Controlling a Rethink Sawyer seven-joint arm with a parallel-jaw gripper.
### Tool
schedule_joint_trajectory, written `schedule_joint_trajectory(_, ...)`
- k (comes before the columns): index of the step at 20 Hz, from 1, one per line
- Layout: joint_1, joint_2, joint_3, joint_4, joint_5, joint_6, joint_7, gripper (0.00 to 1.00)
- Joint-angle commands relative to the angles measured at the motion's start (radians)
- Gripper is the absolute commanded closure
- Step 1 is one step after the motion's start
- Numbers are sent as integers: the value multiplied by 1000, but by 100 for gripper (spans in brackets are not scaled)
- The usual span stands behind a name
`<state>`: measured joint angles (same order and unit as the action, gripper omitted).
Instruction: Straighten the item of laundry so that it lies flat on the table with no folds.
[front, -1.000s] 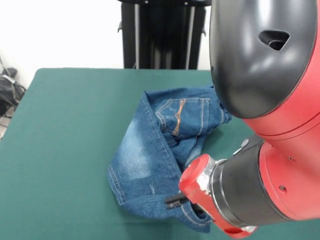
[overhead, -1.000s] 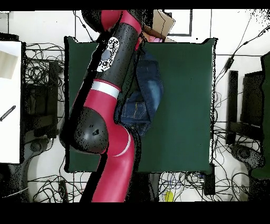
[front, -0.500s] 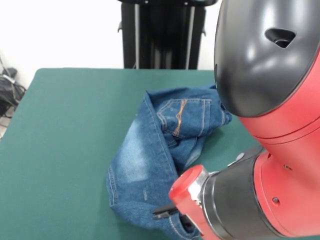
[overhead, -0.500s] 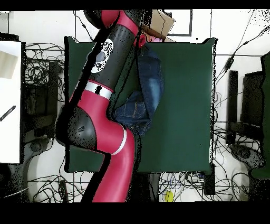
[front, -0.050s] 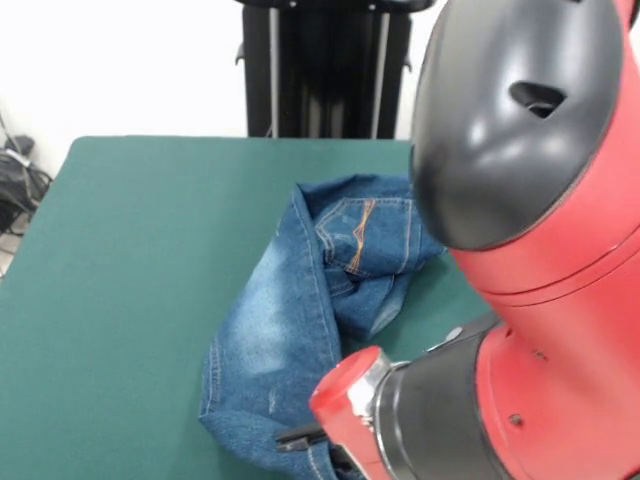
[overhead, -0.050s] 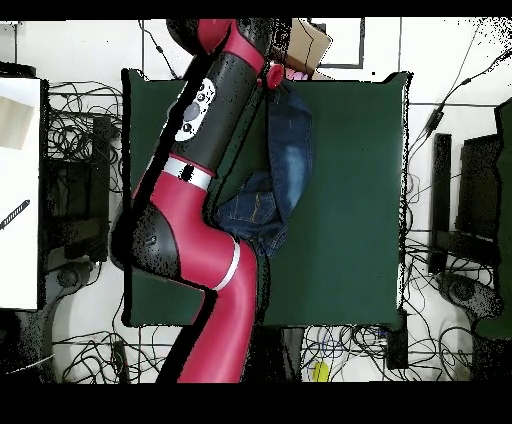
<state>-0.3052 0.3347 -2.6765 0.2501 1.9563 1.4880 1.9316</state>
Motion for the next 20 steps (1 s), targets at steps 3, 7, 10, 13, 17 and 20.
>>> schedule_joint_trajectory(3,-11,72,-92,-10,-51,-126,186,100)
schedule_joint_trajectory(7,-1,148,-22,40,-166,-195,217,100)
schedule_joint_trajectory(10,8,218,54,108,-305,-223,215,100)
schedule_joint_trajectory(13,9,274,83,160,-401,-232,265,100)
schedule_joint_trajectory(17,0,301,39,160,-459,-231,341,100)
schedule_joint_trajectory(20,-24,276,-112,82,-384,-129,381,100)
